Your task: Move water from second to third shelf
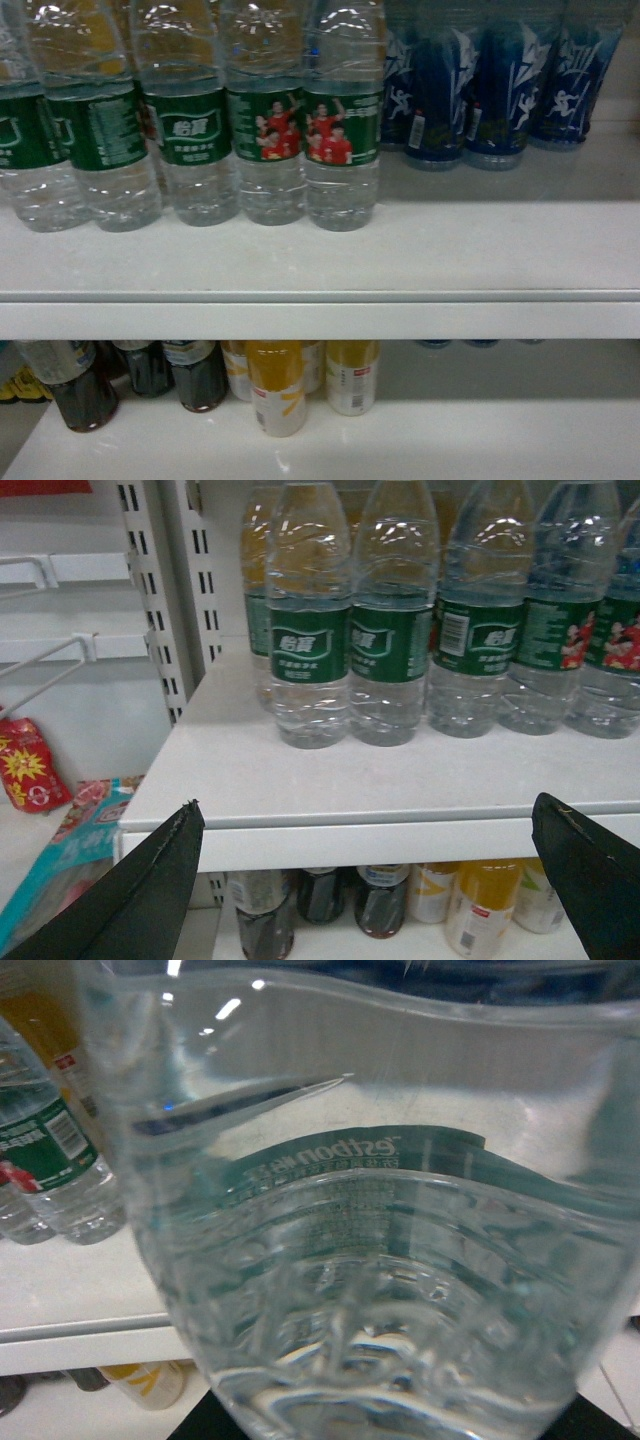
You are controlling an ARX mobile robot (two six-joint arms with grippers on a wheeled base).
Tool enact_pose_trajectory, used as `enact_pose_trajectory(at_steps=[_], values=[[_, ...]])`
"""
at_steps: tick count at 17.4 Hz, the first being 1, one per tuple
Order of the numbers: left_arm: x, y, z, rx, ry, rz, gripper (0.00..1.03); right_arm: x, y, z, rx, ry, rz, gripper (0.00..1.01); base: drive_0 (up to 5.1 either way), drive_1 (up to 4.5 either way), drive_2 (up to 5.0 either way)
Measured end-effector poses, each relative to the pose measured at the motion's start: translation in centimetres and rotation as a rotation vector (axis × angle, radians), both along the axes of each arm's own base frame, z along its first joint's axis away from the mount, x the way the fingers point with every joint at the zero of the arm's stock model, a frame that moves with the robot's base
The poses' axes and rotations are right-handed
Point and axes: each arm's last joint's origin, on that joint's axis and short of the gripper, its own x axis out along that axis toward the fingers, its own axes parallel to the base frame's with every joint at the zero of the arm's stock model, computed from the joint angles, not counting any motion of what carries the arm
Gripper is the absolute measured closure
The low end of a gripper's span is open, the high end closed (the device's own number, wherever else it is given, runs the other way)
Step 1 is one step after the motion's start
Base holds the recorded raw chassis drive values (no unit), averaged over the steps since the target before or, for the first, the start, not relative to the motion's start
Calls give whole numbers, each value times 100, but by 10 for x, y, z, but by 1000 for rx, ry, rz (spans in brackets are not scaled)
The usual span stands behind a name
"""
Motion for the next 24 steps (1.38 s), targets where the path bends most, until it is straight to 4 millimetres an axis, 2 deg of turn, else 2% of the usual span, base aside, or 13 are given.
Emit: enact_pose_trajectory(at_steps=[19,24], values=[[0,0,0,0,0,0,5,0,0,-1,1,5,1,62,-498,247,247],[0,0,0,0,3,2,5,0,1,-1,1,4,2,62,0,0,0]])
